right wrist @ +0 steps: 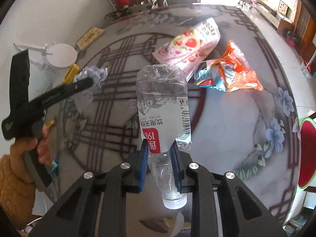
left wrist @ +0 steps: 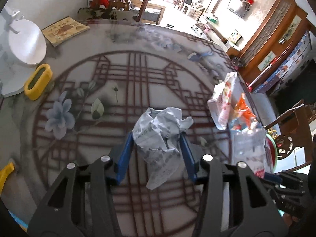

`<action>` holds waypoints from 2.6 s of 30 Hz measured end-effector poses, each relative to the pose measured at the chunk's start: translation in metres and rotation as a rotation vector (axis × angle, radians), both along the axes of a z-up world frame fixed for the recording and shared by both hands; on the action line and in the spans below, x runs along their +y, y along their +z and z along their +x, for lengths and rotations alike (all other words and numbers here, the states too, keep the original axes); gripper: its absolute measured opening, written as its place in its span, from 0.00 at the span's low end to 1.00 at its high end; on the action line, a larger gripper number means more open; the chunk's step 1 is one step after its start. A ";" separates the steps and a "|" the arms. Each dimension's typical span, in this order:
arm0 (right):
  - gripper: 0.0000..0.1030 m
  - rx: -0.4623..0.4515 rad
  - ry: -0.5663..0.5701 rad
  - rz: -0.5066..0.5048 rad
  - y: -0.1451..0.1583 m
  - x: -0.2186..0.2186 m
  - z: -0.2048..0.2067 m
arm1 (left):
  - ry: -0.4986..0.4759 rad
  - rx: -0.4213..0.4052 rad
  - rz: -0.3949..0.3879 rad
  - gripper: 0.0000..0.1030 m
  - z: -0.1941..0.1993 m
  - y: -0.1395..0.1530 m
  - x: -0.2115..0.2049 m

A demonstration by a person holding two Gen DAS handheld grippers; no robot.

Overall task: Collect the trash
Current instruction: 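Lift and carry the bottle and crumpled paper toward the red bucket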

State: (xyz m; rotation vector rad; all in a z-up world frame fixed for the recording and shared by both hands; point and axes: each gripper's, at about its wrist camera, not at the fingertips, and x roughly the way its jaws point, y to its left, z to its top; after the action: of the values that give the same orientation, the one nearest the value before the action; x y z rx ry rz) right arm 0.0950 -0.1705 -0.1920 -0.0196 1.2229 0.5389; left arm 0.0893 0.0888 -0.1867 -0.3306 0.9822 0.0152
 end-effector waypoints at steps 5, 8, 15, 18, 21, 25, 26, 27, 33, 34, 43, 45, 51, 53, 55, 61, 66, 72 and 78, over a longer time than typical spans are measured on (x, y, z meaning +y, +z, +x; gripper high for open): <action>0.22 -0.043 -0.028 0.025 0.019 -0.012 -0.014 | -0.017 -0.018 -0.015 0.46 -0.018 0.015 -0.016; 0.22 -0.050 -0.047 0.040 0.027 -0.021 -0.020 | -0.043 -0.034 -0.011 0.46 -0.024 0.024 -0.031; 0.22 -0.078 -0.099 0.075 0.041 -0.045 -0.031 | -0.100 -0.077 0.009 0.46 -0.027 0.042 -0.062; 0.22 -0.087 -0.122 0.085 0.045 -0.055 -0.034 | -0.124 -0.079 0.015 0.46 -0.028 0.045 -0.073; 0.22 -0.085 -0.140 0.094 0.046 -0.065 -0.035 | -0.147 -0.082 0.022 0.46 -0.029 0.047 -0.084; 0.22 -0.091 -0.168 0.100 0.048 -0.078 -0.038 | -0.160 -0.083 0.028 0.47 -0.030 0.050 -0.094; 0.22 -0.093 -0.173 0.102 0.049 -0.081 -0.038 | -0.162 -0.083 0.027 0.47 -0.029 0.050 -0.096; 0.22 -0.097 -0.179 0.104 0.051 -0.084 -0.039 | -0.165 -0.084 0.026 0.47 -0.029 0.051 -0.099; 0.22 -0.116 -0.213 0.114 0.058 -0.105 -0.041 | -0.198 -0.102 0.031 0.47 -0.026 0.059 -0.118; 0.22 -0.118 -0.220 0.115 0.060 -0.109 -0.042 | -0.206 -0.105 0.032 0.47 -0.025 0.060 -0.122; 0.22 -0.138 -0.269 0.132 0.069 -0.143 -0.046 | -0.255 -0.106 0.032 0.47 -0.021 0.061 -0.157; 0.22 -0.142 -0.279 0.134 0.071 -0.150 -0.047 | -0.267 -0.107 0.032 0.47 -0.019 0.061 -0.167; 0.22 -0.145 -0.316 0.137 0.072 -0.181 -0.047 | -0.307 -0.107 0.029 0.47 -0.013 0.061 -0.199; 0.22 -0.143 -0.328 0.141 0.072 -0.190 -0.045 | -0.322 -0.106 0.031 0.47 -0.010 0.060 -0.211; 0.22 -0.144 -0.338 0.146 0.072 -0.199 -0.045 | -0.335 -0.105 0.034 0.47 -0.008 0.061 -0.221; 0.22 -0.144 -0.360 0.167 0.071 -0.223 -0.041 | -0.359 -0.112 0.053 0.47 -0.004 0.067 -0.243; 0.22 -0.140 -0.381 0.177 0.068 -0.241 -0.035 | -0.371 -0.114 0.060 0.47 -0.001 0.070 -0.259; 0.22 -0.134 -0.403 0.178 0.066 -0.262 -0.031 | -0.414 -0.097 0.061 0.47 0.006 0.064 -0.288; 0.22 -0.135 -0.460 0.178 0.064 -0.296 -0.029 | -0.475 -0.087 0.045 0.47 0.016 0.062 -0.325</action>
State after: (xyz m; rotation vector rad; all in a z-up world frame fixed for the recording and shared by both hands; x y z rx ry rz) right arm 0.0663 -0.4668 -0.1284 0.3634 1.0012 0.2362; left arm 0.1053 -0.2361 -0.1245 -0.0500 0.9528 -0.4047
